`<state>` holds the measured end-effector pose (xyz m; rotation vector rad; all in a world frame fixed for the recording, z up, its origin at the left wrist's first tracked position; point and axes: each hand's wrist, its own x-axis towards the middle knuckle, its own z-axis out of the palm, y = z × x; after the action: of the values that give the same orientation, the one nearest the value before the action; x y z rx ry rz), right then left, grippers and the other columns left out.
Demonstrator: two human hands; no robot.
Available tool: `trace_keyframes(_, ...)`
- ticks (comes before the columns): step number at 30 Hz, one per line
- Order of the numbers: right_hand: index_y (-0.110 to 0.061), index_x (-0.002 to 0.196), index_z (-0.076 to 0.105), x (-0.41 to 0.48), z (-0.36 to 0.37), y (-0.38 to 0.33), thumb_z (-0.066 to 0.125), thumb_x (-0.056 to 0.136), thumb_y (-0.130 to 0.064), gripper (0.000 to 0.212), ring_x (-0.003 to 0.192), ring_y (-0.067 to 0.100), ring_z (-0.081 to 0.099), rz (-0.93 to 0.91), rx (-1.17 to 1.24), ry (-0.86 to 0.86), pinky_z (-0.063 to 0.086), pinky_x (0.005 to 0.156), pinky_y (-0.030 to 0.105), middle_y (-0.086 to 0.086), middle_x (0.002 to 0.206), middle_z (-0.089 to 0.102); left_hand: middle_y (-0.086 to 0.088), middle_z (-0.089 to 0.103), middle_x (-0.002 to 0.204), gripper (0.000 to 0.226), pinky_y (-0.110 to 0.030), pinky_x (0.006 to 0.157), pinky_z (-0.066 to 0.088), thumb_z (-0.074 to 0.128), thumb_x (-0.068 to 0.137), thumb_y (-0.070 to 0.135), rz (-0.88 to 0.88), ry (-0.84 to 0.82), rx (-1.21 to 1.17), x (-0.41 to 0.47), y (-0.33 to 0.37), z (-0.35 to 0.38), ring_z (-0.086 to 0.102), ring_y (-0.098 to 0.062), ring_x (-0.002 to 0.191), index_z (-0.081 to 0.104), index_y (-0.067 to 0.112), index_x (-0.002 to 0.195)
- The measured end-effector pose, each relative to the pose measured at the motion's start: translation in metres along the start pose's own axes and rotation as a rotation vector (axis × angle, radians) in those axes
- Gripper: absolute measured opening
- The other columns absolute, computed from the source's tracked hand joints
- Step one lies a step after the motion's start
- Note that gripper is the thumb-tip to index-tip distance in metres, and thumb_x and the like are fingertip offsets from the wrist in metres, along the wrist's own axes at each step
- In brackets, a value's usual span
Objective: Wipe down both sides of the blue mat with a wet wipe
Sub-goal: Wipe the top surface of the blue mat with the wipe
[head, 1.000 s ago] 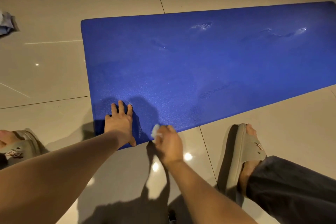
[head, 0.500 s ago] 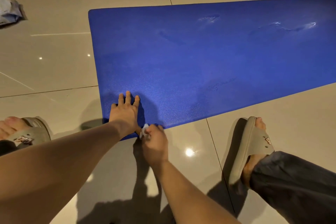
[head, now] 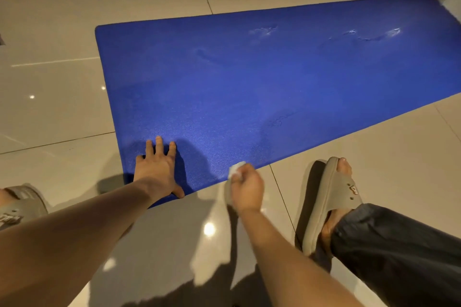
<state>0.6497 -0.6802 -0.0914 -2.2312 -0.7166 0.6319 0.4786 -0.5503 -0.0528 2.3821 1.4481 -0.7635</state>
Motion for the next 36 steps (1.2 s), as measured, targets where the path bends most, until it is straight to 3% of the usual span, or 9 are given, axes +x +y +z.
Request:
trace_keyframes(3,-0.018,0.083,0.053,-0.015,0.017,0.001,0.057,0.091,-0.016,0.009,0.081,0.022,0.058,-0.040,-0.084,-0.105,0.045,0.072,0.031,0.005,0.087,0.063,-0.017,-0.008,0.166,0.149,-0.052,0.117,0.032,0.081,0.054,0.076,-0.001,-0.016,-0.001,-0.001,0.001,-0.002,-0.002,-0.041,0.153,-0.007,0.018,0.160)
trace_keyframes(7,-0.013,0.078,0.057,0.021,-0.013,0.008,0.053,0.091,-0.007,0.015,0.076,0.023,0.059,-0.026,-0.045,0.027,0.038,0.066,0.025,0.002,0.082,0.065,-0.017,-0.009,0.166,0.148,-0.051,0.117,0.031,0.080,0.055,0.077,0.005,-0.011,-0.005,-0.002,0.001,-0.003,-0.002,-0.040,0.153,-0.007,0.019,0.160)
trace_keyframes(9,-0.015,0.083,0.057,0.052,-0.034,0.013,0.053,0.097,-0.010,0.015,0.080,0.020,0.062,0.013,-0.070,0.066,0.036,0.069,0.019,-0.001,0.089,0.068,-0.016,-0.011,0.166,0.148,-0.051,0.118,0.029,0.079,0.057,0.078,0.005,-0.013,-0.010,-0.003,0.001,-0.003,-0.005,-0.040,0.153,-0.009,0.020,0.160)
trace_keyframes(14,-0.013,0.092,0.056,0.074,-0.043,0.017,0.054,0.096,-0.012,0.005,0.086,0.031,0.063,0.061,-0.222,0.116,0.043,0.070,0.031,0.008,0.097,0.062,-0.016,-0.013,0.166,0.148,-0.051,0.119,0.027,0.080,0.057,0.076,-0.016,-0.027,-0.002,-0.002,0.005,-0.004,-0.006,-0.040,0.154,-0.011,0.020,0.160)
trace_keyframes(17,-0.009,0.106,0.057,0.032,-0.014,0.005,0.048,0.097,-0.011,0.013,0.087,0.034,0.061,-0.081,-0.312,0.003,0.047,0.072,0.038,0.010,0.108,0.055,-0.017,-0.011,0.166,0.149,-0.052,0.118,0.029,0.082,0.056,0.074,-0.035,-0.039,0.017,-0.001,0.009,-0.007,-0.004,-0.041,0.153,-0.010,0.019,0.160)
trace_keyframes(21,-0.007,0.108,0.060,0.015,-0.002,0.003,0.054,0.092,-0.004,0.017,0.090,0.031,0.065,-0.406,-0.450,-0.194,0.050,0.071,0.034,0.010,0.108,0.058,-0.018,-0.013,0.166,0.149,-0.052,0.119,0.028,0.083,0.058,0.072,-0.061,-0.068,0.030,0.002,0.012,-0.008,-0.004,-0.042,0.153,-0.010,0.018,0.160)
trace_keyframes(25,-0.016,0.112,0.059,0.063,-0.046,0.024,0.052,0.091,-0.011,0.023,0.090,0.033,0.063,-0.329,-0.561,-0.180,0.046,0.068,0.038,0.005,0.113,0.054,-0.018,-0.012,0.165,0.150,-0.053,0.119,0.028,0.085,0.056,0.069,-0.085,-0.086,0.041,0.007,0.014,-0.007,-0.004,-0.042,0.153,-0.009,0.018,0.160)
trace_keyframes(31,-0.008,0.105,0.056,0.097,-0.079,0.031,0.051,0.096,-0.009,0.011,0.077,0.038,0.060,-0.142,-0.504,-0.060,0.034,0.061,0.035,0.011,0.111,0.053,-0.017,-0.008,0.162,0.155,-0.049,0.115,0.034,0.089,0.048,0.067,-0.118,-0.086,0.049,0.012,0.019,-0.003,0.001,-0.041,0.151,-0.005,0.017,0.159)
trace_keyframes(36,-0.009,0.113,0.057,0.053,-0.043,0.014,0.051,0.092,-0.009,0.022,0.087,0.036,0.058,-0.311,-0.413,-0.246,0.037,0.068,0.032,0.011,0.110,0.049,-0.018,-0.010,0.162,0.151,-0.045,0.115,0.035,0.089,0.053,0.064,-0.140,-0.089,0.080,0.012,0.023,-0.003,-0.001,-0.042,0.151,-0.007,0.016,0.159)
